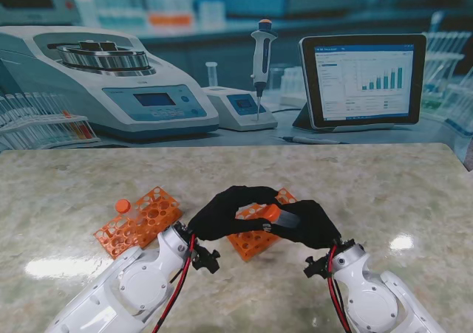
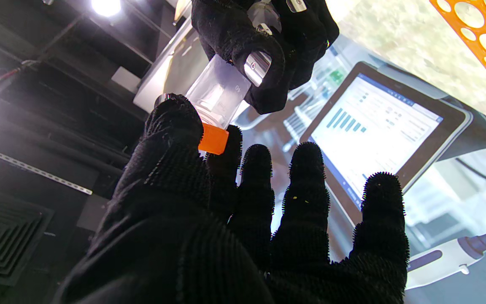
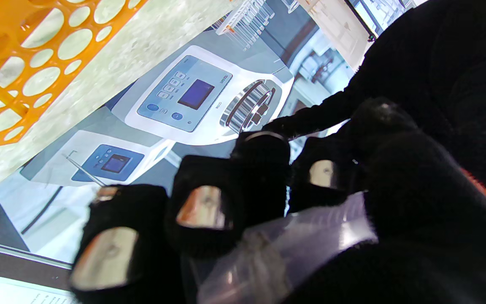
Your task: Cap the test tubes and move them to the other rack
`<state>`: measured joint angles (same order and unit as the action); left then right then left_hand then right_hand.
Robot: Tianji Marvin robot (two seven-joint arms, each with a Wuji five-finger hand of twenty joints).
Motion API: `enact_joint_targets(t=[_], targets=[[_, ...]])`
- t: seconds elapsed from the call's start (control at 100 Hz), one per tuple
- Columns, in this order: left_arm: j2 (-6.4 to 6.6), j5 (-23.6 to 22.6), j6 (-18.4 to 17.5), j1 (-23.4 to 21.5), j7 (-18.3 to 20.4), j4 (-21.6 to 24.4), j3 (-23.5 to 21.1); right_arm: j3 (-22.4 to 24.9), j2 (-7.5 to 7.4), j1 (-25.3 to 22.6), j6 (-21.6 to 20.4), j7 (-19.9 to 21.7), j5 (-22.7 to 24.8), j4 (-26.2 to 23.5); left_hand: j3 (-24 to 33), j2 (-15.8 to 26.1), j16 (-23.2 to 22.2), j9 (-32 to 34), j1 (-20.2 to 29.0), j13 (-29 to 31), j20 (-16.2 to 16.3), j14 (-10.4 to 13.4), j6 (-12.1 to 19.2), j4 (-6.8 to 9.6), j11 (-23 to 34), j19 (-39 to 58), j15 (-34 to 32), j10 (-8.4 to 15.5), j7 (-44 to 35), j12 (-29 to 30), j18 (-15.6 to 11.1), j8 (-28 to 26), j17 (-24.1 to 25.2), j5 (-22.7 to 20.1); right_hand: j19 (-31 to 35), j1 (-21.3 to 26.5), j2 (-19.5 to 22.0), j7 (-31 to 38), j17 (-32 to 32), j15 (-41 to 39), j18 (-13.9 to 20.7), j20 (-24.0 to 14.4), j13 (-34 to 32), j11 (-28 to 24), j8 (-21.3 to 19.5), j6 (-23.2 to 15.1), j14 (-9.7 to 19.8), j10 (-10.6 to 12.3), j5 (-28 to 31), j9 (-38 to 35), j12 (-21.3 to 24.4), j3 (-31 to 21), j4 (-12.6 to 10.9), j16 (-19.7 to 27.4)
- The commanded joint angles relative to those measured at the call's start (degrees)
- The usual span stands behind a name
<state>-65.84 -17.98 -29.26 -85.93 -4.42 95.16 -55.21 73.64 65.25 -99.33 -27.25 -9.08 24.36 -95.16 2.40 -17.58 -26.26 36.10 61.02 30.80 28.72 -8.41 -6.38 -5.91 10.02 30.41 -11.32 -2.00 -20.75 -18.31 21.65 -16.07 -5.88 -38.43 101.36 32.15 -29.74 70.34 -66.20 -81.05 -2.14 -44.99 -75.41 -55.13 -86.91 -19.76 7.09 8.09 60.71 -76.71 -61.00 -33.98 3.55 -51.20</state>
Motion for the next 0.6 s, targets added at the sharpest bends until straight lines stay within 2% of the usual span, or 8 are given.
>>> enact_joint_targets(t=[0.0, 0.3, 0.59], targets=[[0.07, -0.1, -0.1, -0.4, -0.1, 0.1, 0.0, 0.1, 0.26, -0.2, 0.2, -0.2, -0.3, -0.5, 7.7, 3.4, 0.0, 0.5, 10.1, -0.1, -1.8, 1.4, 15.3, 5.51, -0.5, -0.1, 0.4, 2.1, -9.3, 0.3, 0.6, -4.0, 0.9, -7.1, 6.8, 1.4, 2.9, 4.7, -1.4, -4.1, 1.5, -0.2, -0.3, -0.5, -2.4, -4.4, 2.1, -0.9, 1.6, -1.2, -0.1, -0.4, -0.2, -1.6], [-0.49, -0.7, -0.8, -0.5, -2.3, 0.1, 0.1, 0.0, 0.3, 0.0, 0.5, -0.1, -0.5, -0.3, 7.1, 3.8, -0.6, 1.6, 11.0, 1.3, -1.3, 1.8, 16.3, 5.78, 0.4, 1.1, -0.6, 3.0, -12.4, -0.2, 0.4, -5.9, 0.0, -8.6, 6.8, 1.4, 2.9, 4.6, -1.4, -4.1, 1.5, -0.2, -0.3, -0.4, -2.5, -4.4, 2.1, -0.7, 1.5, -1.3, 0.0, -0.3, -0.2, -1.6], [-0.62, -0.7, -1.0, -0.9, -2.9, 0.3, -0.1, 0.0, 0.37, 0.2, 0.6, -0.3, -0.7, -0.1, 7.2, 4.0, -0.9, 2.0, 11.3, 1.6, -1.2, 1.9, 17.3, 5.88, 0.7, 1.7, -0.8, 3.2, -13.5, -0.3, 0.4, -6.2, -0.1, -8.9, 6.8, 1.4, 3.4, 4.7, -1.4, -4.1, 1.5, -0.2, -0.3, -0.4, -2.5, -4.3, 2.1, -0.7, 1.3, -1.2, 0.0, -0.2, -0.1, -1.6]])
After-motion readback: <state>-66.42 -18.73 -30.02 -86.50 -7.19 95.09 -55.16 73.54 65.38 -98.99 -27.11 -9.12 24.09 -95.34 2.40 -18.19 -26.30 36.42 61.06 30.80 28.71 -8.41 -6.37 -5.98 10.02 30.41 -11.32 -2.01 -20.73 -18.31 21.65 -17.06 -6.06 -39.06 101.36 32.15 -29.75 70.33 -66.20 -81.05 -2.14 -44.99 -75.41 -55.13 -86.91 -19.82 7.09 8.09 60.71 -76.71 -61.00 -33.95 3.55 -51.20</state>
